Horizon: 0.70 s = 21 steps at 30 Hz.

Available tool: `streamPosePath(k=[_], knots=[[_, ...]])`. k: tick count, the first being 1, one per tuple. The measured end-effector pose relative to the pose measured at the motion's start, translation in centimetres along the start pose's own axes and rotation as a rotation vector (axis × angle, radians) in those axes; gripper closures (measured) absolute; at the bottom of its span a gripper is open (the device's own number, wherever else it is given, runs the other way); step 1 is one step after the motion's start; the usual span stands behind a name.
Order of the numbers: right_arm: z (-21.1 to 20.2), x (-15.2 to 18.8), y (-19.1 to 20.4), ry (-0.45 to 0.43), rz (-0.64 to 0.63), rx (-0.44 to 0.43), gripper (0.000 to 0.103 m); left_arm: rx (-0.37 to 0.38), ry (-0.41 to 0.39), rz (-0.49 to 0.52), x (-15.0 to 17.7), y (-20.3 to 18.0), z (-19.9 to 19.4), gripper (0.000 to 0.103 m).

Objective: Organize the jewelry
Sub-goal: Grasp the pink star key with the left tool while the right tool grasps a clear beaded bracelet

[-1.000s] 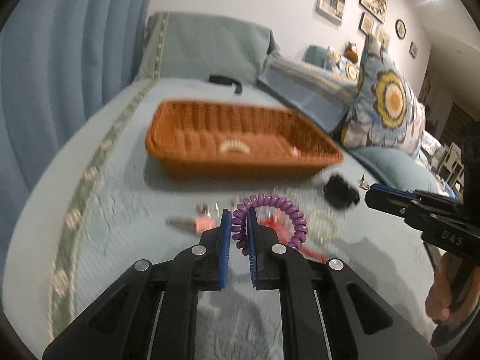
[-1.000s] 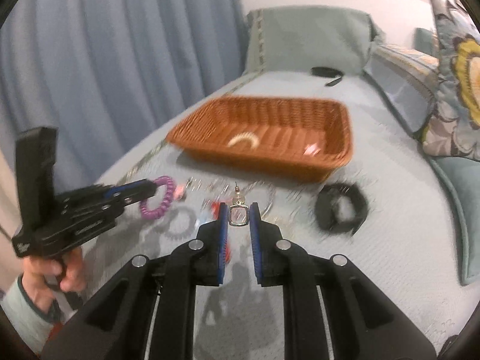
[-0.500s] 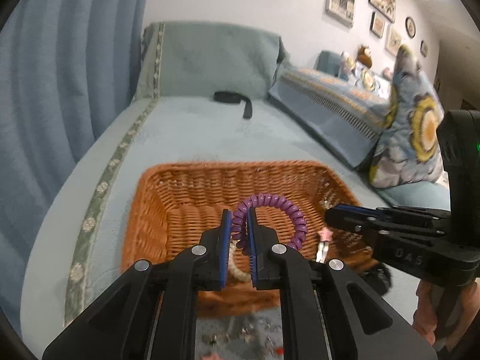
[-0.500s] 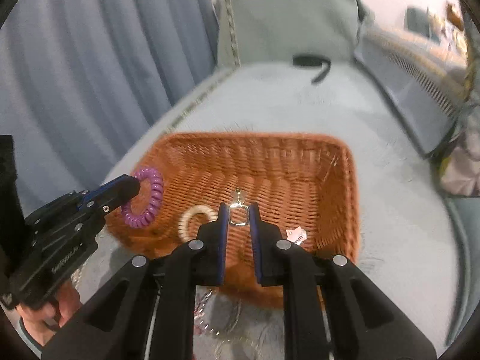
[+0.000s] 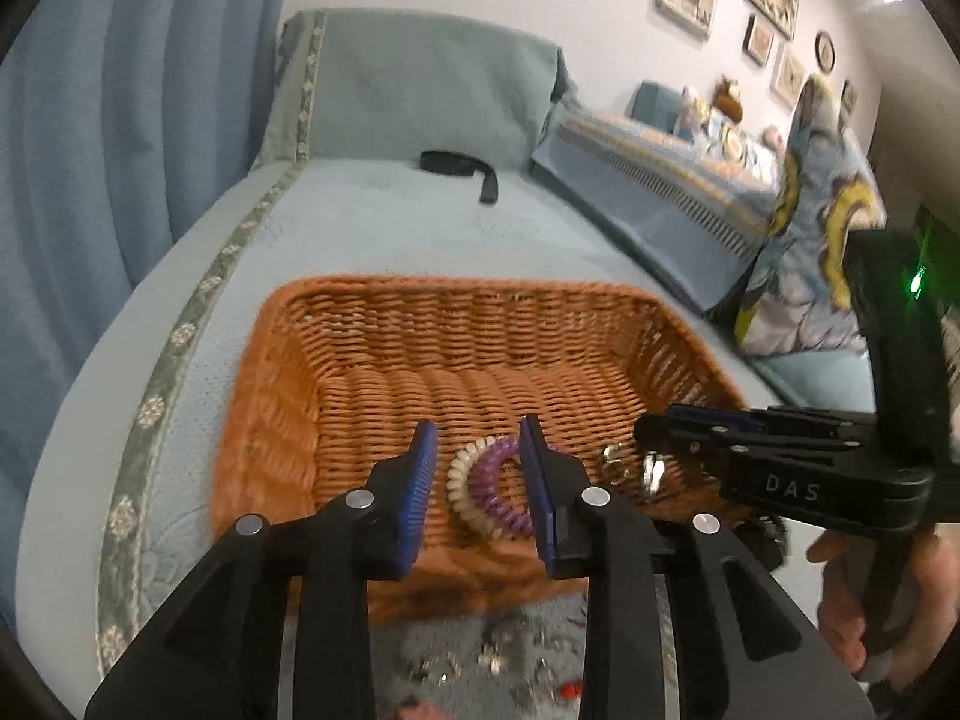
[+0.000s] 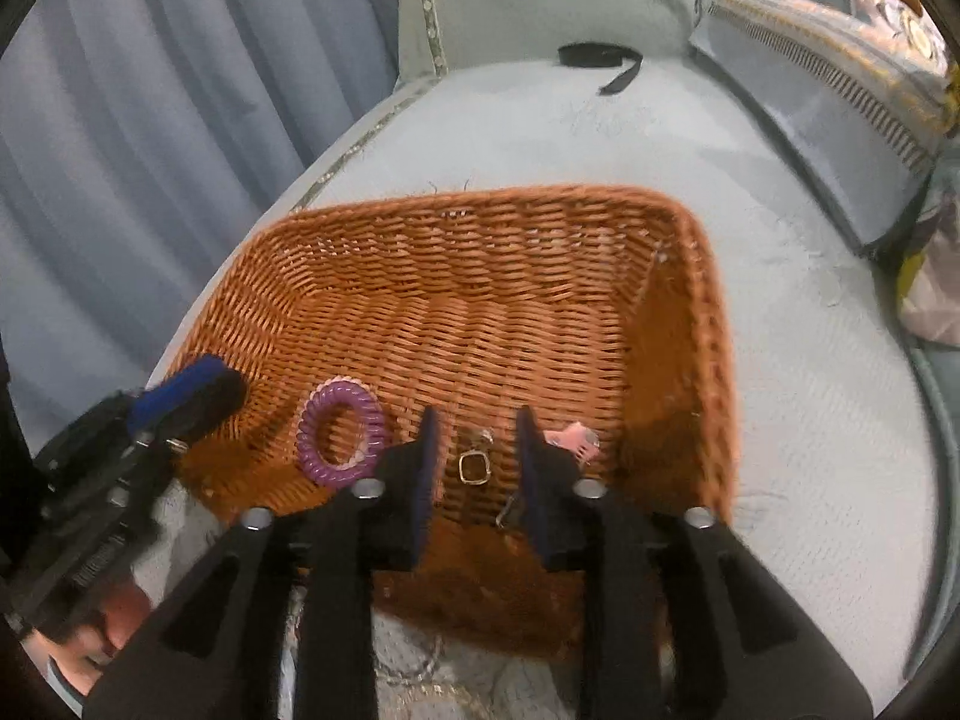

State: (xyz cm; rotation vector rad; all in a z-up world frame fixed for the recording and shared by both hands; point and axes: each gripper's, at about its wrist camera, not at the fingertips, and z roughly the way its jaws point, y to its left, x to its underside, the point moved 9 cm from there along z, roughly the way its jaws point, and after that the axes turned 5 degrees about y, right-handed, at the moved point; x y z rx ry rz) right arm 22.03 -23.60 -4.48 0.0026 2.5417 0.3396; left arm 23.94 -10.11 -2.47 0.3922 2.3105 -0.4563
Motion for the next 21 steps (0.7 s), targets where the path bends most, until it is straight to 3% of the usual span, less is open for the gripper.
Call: streamPosePath(k=[6, 11, 15, 21], knots=[[-4.3, 3.0, 0.9, -0.06, -0.018, -0.036, 0.075, 0.074, -0.057, -0.084, 1.9, 2.2, -5.6, 0.072], [-7.1, 7.8, 1.7, -0.105, -0.027, -0.039, 0.075, 0.068, -0.042, -0.103, 5.7, 4.4, -8.0, 0.071], [-6.7, 11.6, 1.3, -0.097, -0.018, -0.01, 0.075, 0.073, 0.001, -0.119, 7.9, 5.4, -6.9, 0.071], [-4.2, 12.3, -0.6, -0.065, 0.028, -0.026, 0.075, 0.079, 0.092, -0.093, 8.9, 5.7, -1.9, 0.071]])
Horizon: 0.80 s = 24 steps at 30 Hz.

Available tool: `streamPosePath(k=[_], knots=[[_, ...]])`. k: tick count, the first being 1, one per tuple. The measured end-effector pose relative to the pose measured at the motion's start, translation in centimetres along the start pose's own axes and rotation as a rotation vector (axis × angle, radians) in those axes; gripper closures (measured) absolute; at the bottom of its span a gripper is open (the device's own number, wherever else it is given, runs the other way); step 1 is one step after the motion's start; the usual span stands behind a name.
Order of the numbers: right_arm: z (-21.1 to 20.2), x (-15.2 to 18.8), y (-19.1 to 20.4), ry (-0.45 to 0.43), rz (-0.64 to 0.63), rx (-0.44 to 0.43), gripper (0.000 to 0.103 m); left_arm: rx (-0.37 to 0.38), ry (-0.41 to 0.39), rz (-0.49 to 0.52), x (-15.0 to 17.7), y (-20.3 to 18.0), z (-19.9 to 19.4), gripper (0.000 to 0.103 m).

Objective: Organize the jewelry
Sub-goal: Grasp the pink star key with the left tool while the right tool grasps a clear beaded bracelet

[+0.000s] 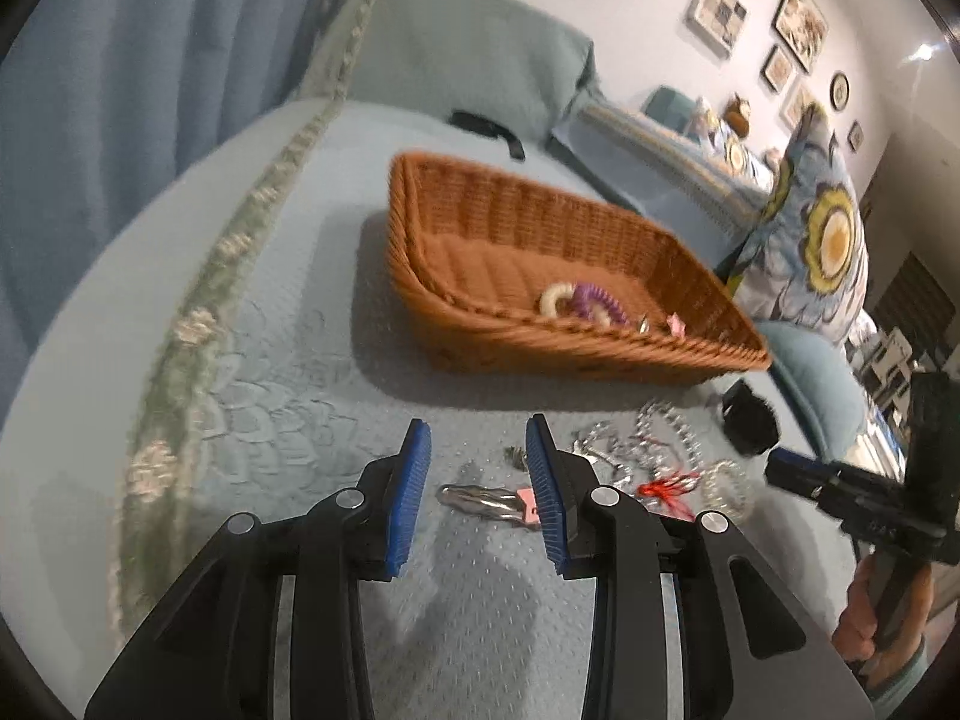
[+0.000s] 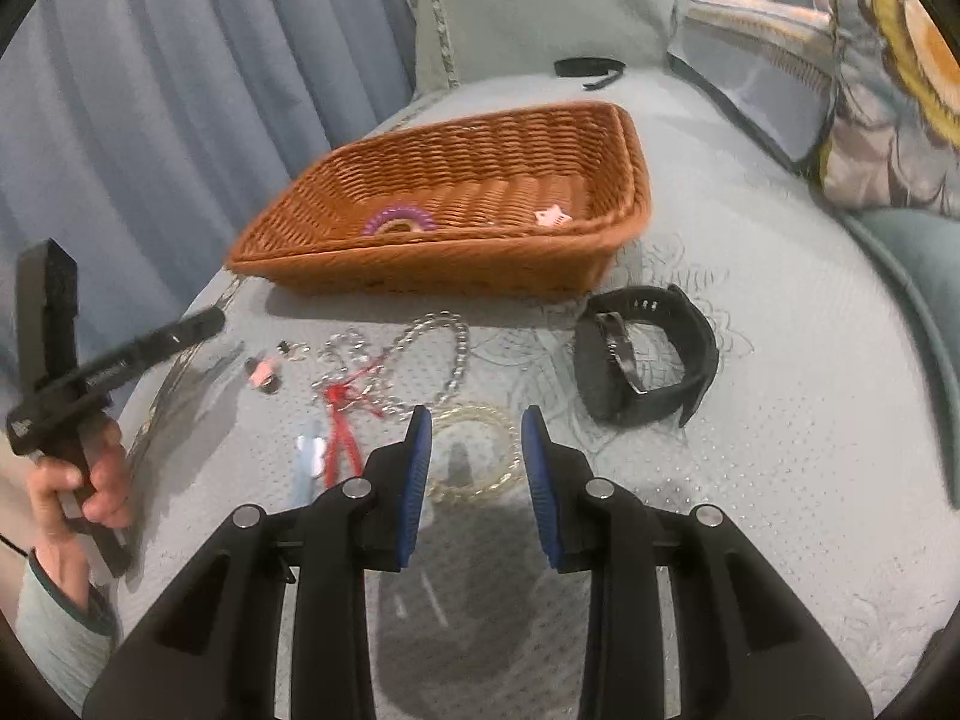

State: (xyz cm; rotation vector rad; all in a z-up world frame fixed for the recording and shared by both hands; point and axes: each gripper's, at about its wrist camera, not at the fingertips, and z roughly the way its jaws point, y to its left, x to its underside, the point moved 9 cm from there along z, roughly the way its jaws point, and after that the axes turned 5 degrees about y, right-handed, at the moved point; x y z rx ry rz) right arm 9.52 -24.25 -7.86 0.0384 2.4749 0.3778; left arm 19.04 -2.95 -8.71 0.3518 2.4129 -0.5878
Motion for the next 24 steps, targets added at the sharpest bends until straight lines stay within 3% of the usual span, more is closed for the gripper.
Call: streamPosePath(k=[3, 5, 14, 18, 24], knots=[[0.5, 0.3, -0.5, 0.013, 0.021, -0.016, 0.075, 0.034, 0.083, 0.027, 0.8, -0.5, 2.1, 0.071], [0.9, 0.3, -0.7, 0.022, 0.042, -0.041, 0.075, 0.053, 0.093, 0.05, 1.1, -0.9, 2.2, 0.071], [1.4, 0.5, 0.4, 0.049, 0.02, -0.065, 0.075, 0.235, 0.214, 0.134, 5.5, -4.7, -0.7, 0.071], [1.2, 0.6, 0.3, 0.049, 0.018, -0.065, 0.075, 0.161, 0.2, 0.218, 6.6, -5.4, -1.8, 0.071], [1.4, 0.8, 0.1, 0.053, 0.022, -0.066, 0.075, 0.112, 0.163, 0.15, 5.6, -2.7, -1.7, 0.071]])
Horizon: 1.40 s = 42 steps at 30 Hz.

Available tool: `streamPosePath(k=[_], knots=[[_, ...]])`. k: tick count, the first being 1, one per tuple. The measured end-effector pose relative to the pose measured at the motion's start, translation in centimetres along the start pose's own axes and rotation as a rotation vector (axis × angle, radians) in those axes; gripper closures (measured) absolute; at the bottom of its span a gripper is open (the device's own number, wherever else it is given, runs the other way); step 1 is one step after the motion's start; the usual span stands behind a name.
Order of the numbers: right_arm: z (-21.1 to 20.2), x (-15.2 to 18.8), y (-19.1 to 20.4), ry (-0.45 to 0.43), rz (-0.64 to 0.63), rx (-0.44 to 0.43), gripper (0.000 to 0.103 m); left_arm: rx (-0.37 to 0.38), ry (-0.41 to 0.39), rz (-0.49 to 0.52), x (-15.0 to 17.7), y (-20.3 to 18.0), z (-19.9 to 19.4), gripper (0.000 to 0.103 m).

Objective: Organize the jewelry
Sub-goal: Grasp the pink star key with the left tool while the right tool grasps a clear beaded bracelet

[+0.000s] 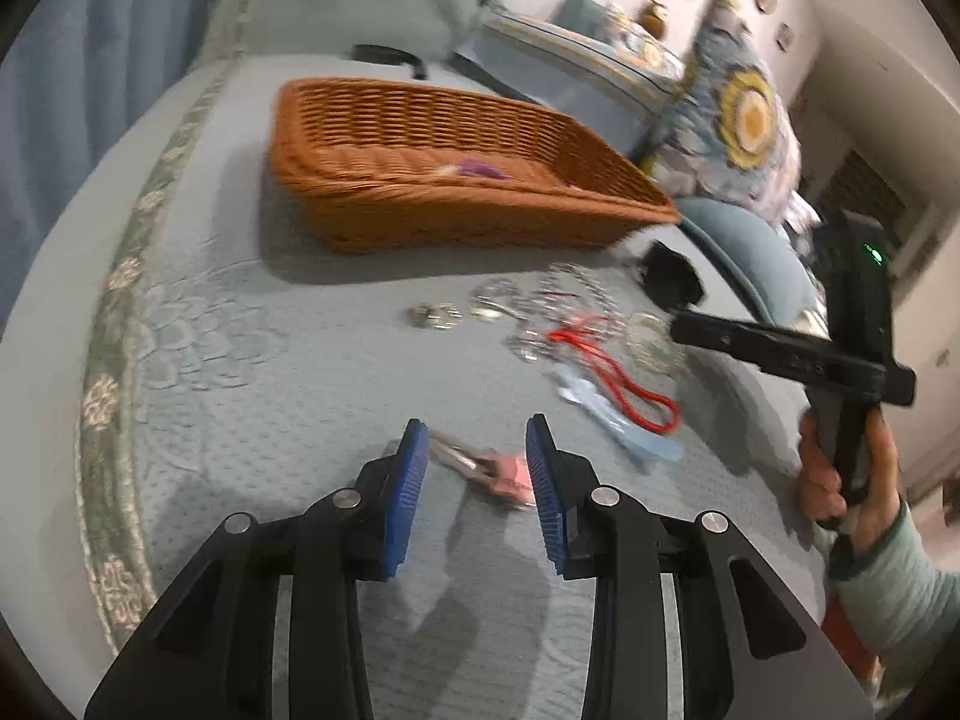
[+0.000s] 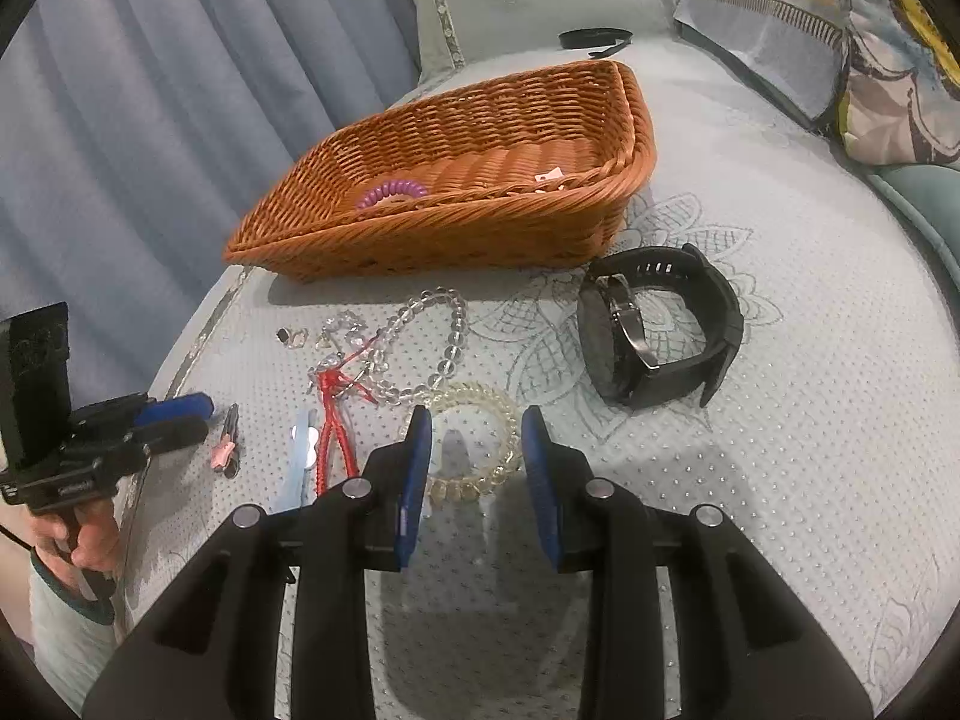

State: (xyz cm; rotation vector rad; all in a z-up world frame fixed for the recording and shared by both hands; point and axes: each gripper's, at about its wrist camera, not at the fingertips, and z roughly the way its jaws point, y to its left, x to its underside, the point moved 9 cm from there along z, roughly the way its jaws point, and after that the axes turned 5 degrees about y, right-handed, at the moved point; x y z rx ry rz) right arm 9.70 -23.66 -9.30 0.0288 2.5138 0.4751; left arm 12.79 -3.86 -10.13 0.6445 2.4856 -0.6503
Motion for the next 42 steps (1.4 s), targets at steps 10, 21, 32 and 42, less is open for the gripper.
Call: streamPosePath(k=[10, 21, 32, 42], knots=[[0.3, 0.3, -0.1, 0.007, 0.003, 0.0, 0.075, 0.024, -0.011, -0.121, 1.8, 0.7, -2.1, 0.07], [0.6, 0.5, -0.3, 0.013, 0.003, -0.003, 0.075, -0.212, -0.024, -0.028, 1.7, -3.0, 1.9, 0.053], [1.3, 0.1, 0.3, 0.008, -0.033, 0.06, 0.075, -0.248, -0.054, 0.018, 2.1, -1.8, 0.9, 0.082], [1.3, 0.6, 1.9, -0.018, -0.166, 0.207, 0.095, -0.265, -0.083, 0.028, 1.7, -2.3, 0.8, 0.083]])
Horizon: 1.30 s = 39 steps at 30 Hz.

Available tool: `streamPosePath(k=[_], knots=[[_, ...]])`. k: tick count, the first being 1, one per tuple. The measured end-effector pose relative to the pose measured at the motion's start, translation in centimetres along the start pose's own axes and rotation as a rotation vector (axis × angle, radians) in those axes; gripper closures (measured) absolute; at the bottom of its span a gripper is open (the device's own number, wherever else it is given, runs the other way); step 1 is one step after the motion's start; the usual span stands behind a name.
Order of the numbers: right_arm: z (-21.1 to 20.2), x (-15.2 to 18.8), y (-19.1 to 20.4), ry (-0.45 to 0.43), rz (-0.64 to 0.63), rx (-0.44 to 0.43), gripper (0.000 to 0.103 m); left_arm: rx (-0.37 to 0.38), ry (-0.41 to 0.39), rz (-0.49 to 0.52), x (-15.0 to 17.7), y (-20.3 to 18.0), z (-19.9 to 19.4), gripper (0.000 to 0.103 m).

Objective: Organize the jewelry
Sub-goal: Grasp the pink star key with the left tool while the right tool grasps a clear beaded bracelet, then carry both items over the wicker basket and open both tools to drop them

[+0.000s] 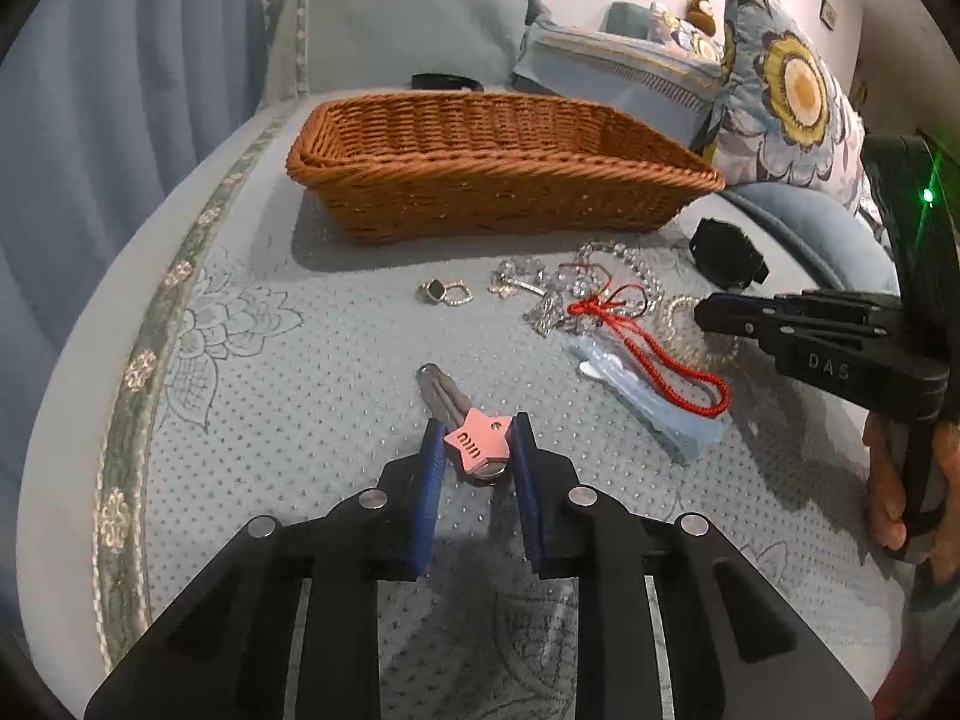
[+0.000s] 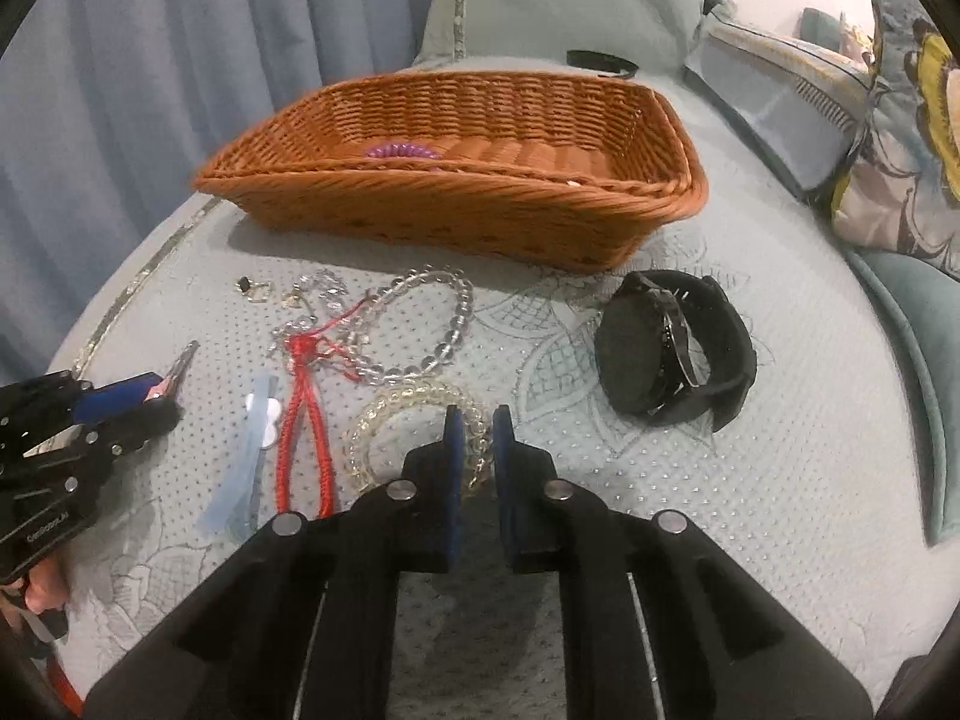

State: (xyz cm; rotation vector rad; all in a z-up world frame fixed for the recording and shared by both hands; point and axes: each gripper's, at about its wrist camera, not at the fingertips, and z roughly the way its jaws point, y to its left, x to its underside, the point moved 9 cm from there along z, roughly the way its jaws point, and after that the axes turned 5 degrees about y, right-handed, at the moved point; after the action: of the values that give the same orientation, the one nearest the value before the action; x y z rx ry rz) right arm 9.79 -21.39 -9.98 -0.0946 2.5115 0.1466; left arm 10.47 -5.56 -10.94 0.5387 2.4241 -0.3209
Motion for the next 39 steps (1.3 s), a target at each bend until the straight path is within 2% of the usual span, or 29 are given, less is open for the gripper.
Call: streamPosePath(k=[4, 11, 16, 20, 24, 29, 34, 39], knots=[[-1.8, -0.6, -0.1, -0.063, 0.014, -0.034, 0.095, 0.019, -0.049, -0.001, -0.6, -0.1, -1.1, 0.083], [-6.3, -2.6, -0.2, -0.228, 0.035, -0.074, 0.095, 0.054, -0.171, -0.012, -2.6, -0.7, -4.1, 0.083], [-8.5, -5.1, -1.3, -0.291, 0.081, -0.097, 0.095, 0.067, -0.252, -0.001, -5.8, -1.3, -6.3, 0.083], [-8.6, -9.3, -2.4, -0.306, 0.107, -0.089, 0.095, 0.066, -0.292, 0.025, -9.4, -1.7, -6.9, 0.083], [-6.9, -13.3, -3.0, -0.282, 0.115, -0.057, 0.095, 0.069, -0.309, 0.029, -14.0, -1.6, -5.3, 0.083], [-2.3, -16.5, -3.6, -0.195, 0.112, -0.005, 0.095, 0.081, -0.277, -0.004, -17.3, -0.7, -1.7, 0.083], [2.5, -16.6, -3.8, -0.091, 0.094, 0.01, 0.095, 0.132, -0.196, -0.054, -18.1, 0.5, 3.1, 0.083], [5.4, -15.4, -3.7, -0.014, 0.083, 0.025, 0.095, 0.118, -0.157, -0.047, -17.4, 0.9, 5.1, 0.082]])
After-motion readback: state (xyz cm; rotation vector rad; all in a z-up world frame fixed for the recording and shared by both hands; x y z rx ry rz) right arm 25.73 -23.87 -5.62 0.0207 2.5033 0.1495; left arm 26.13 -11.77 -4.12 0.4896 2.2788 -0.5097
